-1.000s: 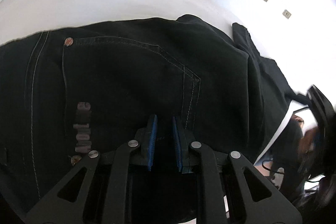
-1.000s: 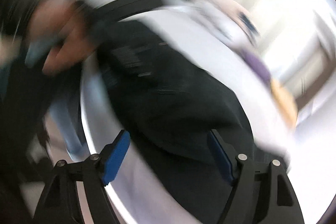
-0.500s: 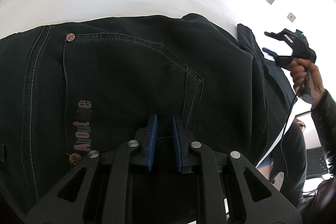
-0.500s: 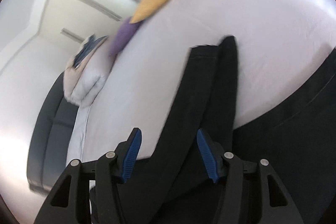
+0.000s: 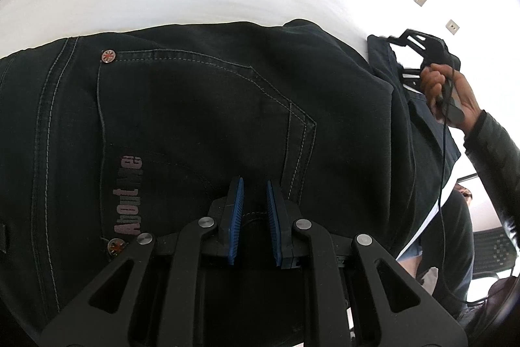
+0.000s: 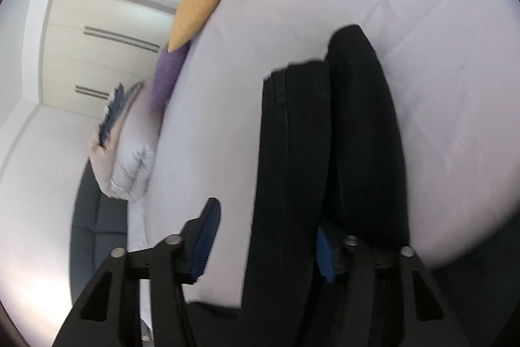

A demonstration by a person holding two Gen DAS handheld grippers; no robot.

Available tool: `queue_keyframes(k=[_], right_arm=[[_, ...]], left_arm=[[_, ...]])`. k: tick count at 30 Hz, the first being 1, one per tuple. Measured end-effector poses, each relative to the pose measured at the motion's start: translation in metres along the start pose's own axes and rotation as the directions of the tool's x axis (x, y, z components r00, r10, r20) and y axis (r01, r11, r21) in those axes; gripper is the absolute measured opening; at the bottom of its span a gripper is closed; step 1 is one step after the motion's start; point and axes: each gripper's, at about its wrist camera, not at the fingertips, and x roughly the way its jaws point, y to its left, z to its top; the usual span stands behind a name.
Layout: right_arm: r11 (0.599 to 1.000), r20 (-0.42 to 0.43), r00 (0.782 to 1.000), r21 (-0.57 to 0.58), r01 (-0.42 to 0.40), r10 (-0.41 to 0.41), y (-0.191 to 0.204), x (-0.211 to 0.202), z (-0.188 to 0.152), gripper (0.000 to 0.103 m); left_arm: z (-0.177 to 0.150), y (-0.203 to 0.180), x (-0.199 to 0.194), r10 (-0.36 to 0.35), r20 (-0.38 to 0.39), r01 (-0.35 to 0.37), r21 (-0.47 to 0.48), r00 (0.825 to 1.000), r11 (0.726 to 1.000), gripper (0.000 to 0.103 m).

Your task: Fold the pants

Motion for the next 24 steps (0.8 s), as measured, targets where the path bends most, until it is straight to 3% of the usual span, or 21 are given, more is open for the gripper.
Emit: queue_keyframes(k=[1, 5, 9, 12, 15, 20, 24], right_arm=[[1.000, -0.002, 1.000, -0.007, 0.017, -0.017, -0.001, 0.001, 0.004, 0.006], [0.999, 0.076, 0.997, -0.045, -0.003, 0.006, 0.003, -0.035, 0.012, 0.005], [0.995, 0.207, 0.975, -0.078, -0.061, 0.076, 0.002, -0.113, 0.015, 0.004], [0.995, 0.305, 0.947, -0.052, -0.087, 0.099, -0.025, -0.179, -0.002, 0.004], [0.996, 0.369, 0.928, 0.034, -0.079, 0.061, -0.081, -0.227, -0.037, 0.004], [0.982, 0.347, 0.937, 0.185, -0.028, -0.039, -0.154, -0.237, -0.084, 0.005], [0.978, 0.372, 0.928, 0.202, -0.045, -0.034, -0.163, -0.242, -0.103, 0.005]], left_arm=[[0.000, -0.001, 0.000, 0.003, -0.002, -0.003, 0.002, 1.000, 1.000, 0.015], [0.001, -0.002, 0.000, 0.006, -0.005, -0.006, 0.008, 1.000, 1.000, 0.015], [0.002, -0.004, 0.001, 0.008, -0.005, -0.008, 0.010, 1.000, 1.000, 0.015], [0.002, -0.007, 0.001, 0.017, -0.003, -0.017, 0.012, 1.000, 1.000, 0.015], [0.002, -0.008, 0.001, 0.021, -0.004, -0.021, 0.011, 1.000, 1.000, 0.015], [0.005, -0.014, 0.002, 0.035, -0.020, -0.035, 0.024, 0.999, 0.999, 0.015], [0.008, -0.020, 0.004, 0.054, -0.024, -0.053, 0.029, 0.998, 0.998, 0.015]])
